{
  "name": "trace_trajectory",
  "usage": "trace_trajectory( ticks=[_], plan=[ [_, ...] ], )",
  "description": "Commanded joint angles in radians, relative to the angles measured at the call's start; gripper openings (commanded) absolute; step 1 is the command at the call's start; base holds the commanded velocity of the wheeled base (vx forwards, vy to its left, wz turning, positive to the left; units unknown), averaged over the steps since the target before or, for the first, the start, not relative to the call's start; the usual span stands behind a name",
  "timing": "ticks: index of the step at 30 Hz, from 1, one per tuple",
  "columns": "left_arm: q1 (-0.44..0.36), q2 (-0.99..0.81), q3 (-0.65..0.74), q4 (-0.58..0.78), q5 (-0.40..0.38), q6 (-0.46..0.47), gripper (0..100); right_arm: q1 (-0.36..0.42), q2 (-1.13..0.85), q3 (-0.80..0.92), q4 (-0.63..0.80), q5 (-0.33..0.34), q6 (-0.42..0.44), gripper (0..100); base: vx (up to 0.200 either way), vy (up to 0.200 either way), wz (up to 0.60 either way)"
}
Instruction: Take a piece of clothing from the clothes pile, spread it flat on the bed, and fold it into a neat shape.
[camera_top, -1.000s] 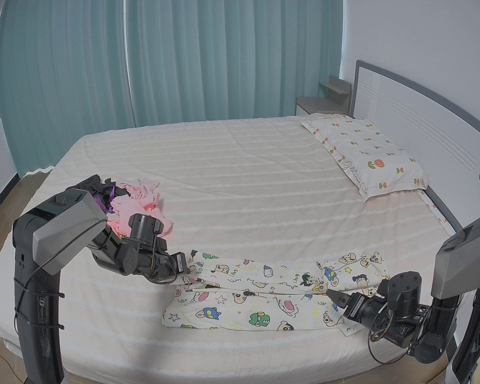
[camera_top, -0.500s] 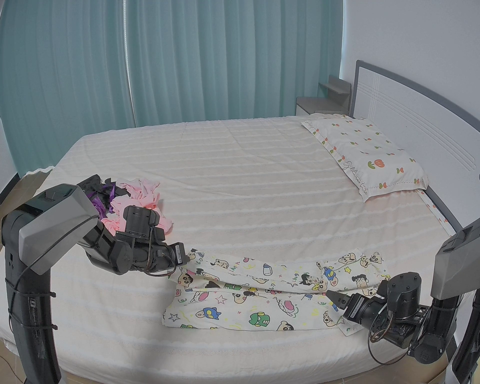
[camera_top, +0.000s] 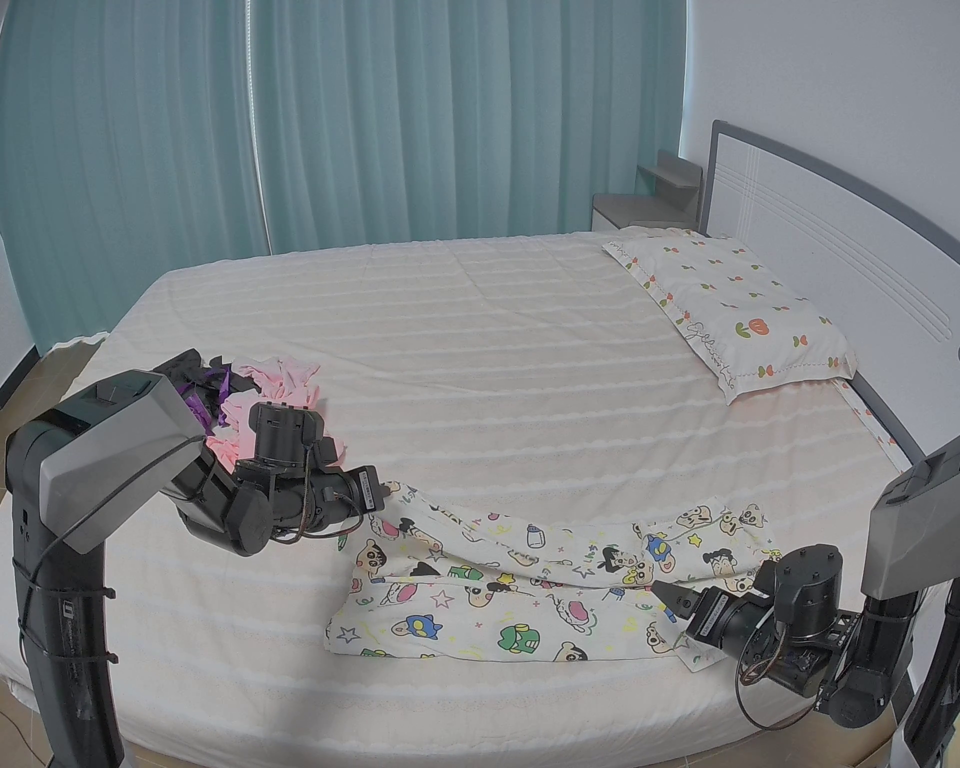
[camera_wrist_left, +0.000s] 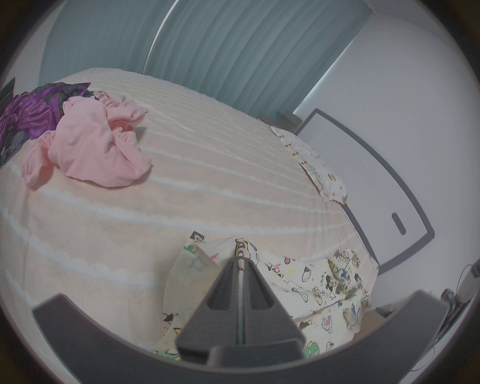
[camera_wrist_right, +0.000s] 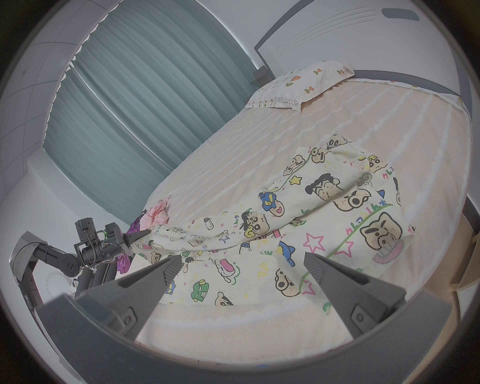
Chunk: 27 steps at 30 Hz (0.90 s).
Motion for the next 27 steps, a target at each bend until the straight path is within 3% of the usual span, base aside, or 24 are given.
trace_trajectory(
  ticks=[1, 10, 19, 27],
  plan=[
    [0.0, 0.002, -0.008, -0.028, 0.004, -0.037, 0, 0.0, 0.006, 0.0, -0.018, 0.0, -0.001, 100, 0.0, 0.0, 0.0],
    [-0.008, -0.006, 0.048, -0.03, -0.004, -0.034, 0, 0.0, 0.006, 0.002, -0.018, 0.0, -0.001, 100, 0.0, 0.0, 0.0],
    [0.012, 0.0, 0.173, -0.035, -0.005, 0.04, 0, 0.0, 0.008, 0.002, -0.018, 0.0, -0.001, 100, 0.0, 0.0, 0.0],
    [0.012, 0.06, 0.174, -0.035, 0.002, 0.043, 0, 0.0, 0.008, 0.002, -0.018, 0.0, -0.001, 100, 0.0, 0.0, 0.0]
  ],
)
